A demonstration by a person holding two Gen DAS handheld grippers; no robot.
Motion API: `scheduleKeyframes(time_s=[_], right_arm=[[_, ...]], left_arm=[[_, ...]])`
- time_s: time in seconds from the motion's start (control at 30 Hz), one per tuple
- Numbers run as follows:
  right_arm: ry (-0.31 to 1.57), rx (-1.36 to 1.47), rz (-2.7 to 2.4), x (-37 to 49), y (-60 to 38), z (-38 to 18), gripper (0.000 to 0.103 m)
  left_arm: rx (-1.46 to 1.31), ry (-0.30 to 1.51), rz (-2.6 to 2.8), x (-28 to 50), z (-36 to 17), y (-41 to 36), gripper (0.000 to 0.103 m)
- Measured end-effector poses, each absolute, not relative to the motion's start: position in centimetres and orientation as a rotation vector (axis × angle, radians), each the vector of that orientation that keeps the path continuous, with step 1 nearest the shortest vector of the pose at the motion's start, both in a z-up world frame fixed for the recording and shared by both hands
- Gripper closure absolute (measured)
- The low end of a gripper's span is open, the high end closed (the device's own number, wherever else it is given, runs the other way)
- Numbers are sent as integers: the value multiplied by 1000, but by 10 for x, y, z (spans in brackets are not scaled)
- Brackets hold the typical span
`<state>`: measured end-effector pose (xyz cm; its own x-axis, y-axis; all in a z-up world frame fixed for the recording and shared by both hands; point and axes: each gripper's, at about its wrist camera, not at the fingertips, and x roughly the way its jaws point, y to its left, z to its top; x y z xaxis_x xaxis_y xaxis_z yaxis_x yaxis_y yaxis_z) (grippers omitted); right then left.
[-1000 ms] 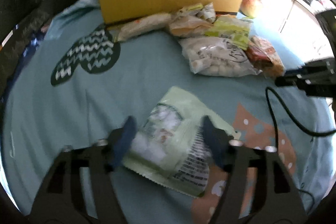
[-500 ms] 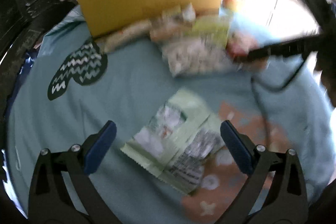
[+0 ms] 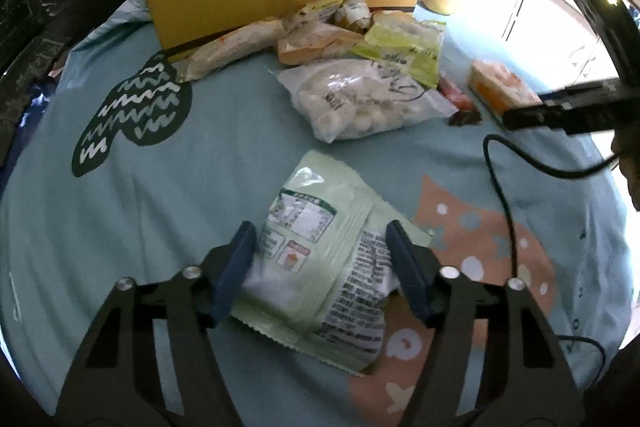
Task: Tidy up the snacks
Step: 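Grasp the pale green snack bag with left tool while right tool grasps orange biscuit pack, then lift both snacks over the yellow box and open both tools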
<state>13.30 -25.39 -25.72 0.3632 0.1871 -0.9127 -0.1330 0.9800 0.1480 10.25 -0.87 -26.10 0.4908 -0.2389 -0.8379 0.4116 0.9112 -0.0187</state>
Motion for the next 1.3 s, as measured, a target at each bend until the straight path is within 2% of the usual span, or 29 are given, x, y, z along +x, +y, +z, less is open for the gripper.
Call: scheduleKeyframes(time_s=[0.2, 0.23, 0.33, 0.6, 0.73, 1.1, 1.3], right_arm=[[1151, 106, 192, 116, -270, -247, 52], [1138, 105, 192, 112, -272, -242, 52], [1102, 101, 212, 108, -267, -229, 52], [1001, 117, 260, 94, -265, -187, 52], [914, 109, 277, 98, -271, -147, 52], [646, -4, 303, 160, -266, -21, 52], [596, 6, 288, 199, -267, 0, 52]], left_arm=[[189, 997, -415, 102, -259, -12, 55], [170, 1000, -418, 103, -257, -10, 63], [111, 990, -426, 97, -247, -6, 67], [-20, 851, -432, 85, -189, 9, 68], [-70, 759, -402, 92, -146, 11, 68], [-169, 577, -275, 170, -40, 15, 68], [-177, 533, -242, 208, -11, 4, 67]])
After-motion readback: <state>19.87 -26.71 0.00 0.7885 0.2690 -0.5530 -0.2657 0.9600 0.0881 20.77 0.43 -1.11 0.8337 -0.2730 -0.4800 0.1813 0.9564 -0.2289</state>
